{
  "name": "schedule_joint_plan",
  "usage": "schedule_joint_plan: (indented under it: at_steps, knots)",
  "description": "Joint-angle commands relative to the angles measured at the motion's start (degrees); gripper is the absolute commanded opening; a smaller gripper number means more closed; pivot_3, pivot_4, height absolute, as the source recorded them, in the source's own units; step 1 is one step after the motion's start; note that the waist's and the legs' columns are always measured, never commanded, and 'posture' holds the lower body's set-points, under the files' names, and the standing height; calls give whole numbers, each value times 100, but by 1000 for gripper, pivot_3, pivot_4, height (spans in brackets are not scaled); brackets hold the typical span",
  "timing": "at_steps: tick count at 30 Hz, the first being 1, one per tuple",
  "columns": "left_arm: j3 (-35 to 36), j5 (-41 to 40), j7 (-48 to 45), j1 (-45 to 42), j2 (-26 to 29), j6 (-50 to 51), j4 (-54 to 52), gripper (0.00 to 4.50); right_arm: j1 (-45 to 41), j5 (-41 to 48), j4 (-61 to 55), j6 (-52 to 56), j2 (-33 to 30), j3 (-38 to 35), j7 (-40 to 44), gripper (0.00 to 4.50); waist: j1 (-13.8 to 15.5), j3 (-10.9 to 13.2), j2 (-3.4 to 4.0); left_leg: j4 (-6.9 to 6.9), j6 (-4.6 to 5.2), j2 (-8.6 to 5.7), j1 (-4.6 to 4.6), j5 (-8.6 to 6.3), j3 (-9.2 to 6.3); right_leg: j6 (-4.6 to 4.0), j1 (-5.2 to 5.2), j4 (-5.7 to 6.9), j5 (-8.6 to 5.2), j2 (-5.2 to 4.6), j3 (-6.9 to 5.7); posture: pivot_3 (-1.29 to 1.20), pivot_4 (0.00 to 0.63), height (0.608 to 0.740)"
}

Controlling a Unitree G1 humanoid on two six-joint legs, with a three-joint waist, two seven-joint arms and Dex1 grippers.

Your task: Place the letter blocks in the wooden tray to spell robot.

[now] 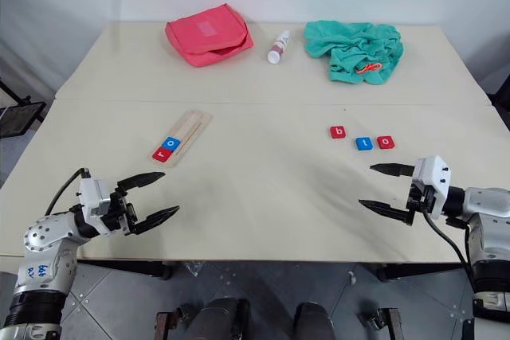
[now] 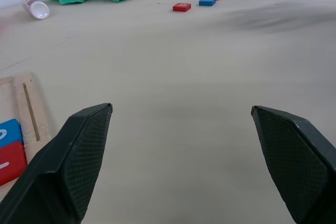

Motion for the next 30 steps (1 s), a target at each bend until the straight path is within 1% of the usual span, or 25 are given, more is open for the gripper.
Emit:
schedule_joint_plan:
  at_steps: [1,5,9,11,13,15,18,20,22,24,27,30]
  knots:
    - [170,-197,-15,38,59,36,-287,4500,-150,9,-4,-87,-98,6,27,4482,0,0,0,0,0,0,0,0,0,0,0,0,0,0,0,0,150,740]
    - [220,-163,259,131,76,252,-477,4500,-224,-4,-10,-25,-71,19,-15,4482,3,0,0,0,0,0,0,0,-1,0,0,1,0,0,0,0,150,740]
    - [398,-187,584,471,107,465,-1005,4500,-369,-6,27,37,-52,84,-20,4482,-29,1,-1,0,0,1,0,0,-2,0,0,0,0,0,0,0,150,740]
    - [556,-239,771,775,151,680,-1412,4500,-490,2,96,68,-61,140,25,4482,-56,1,-1,0,0,1,0,0,-3,0,0,2,0,0,1,0,150,740]
    - [711,-402,1008,1020,220,1174,-1728,4500,-625,9,195,94,-78,187,86,4482,-67,1,0,0,0,2,0,0,-3,0,1,-1,0,0,2,0,150,740]
    - [898,-437,1242,1223,255,1439,-1938,4500,-740,23,286,119,-98,201,160,4482,-67,2,2,0,0,4,0,0,-5,0,0,-1,0,1,2,0,150,740]
    - [1217,-312,1638,1563,276,1651,-2191,4500,-991,-2,559,131,-167,203,284,4482,-67,3,1,0,0,3,0,-1,-3,0,2,-6,0,0,5,0,150,740]
    - [1419,-472,1701,1770,250,1776,-2374,4500,-1133,-48,738,97,-201,211,318,4482,-64,5,0,0,0,3,-1,-1,-5,0,2,-6,0,0,4,0,150,740]
    - [1631,-413,1705,2050,160,1549,-2535,4500,-1364,-149,1037,11,-222,258,355,4482,-70,7,-3,0,0,3,-1,-1,-5,0,4,-8,0,0,4,0,150,740]
    - [1727,-352,1963,2249,155,1822,-2666,4500,-1569,-221,1259,-60,-204,333,393,4482,-69,8,-2,0,-1,3,-1,-1,-4,0,6,-16,0,1,4,0,150,740]
    - [1666,-172,2288,2246,138,1941,-2741,4500,-1773,-258,1443,-163,-114,412,463,4482,-52,11,3,0,-1,4,-1,-1,-4,0,7,-18,0,1,4,0,150,740]
    - [1576,42,2876,2041,119,2276,-2783,4500,-1822,-217,1458,-181,-57,422,560,4482,-49,11,3,1,-1,2,-1,-1,-4,0,7,-17,0,1,5,0,150,740]
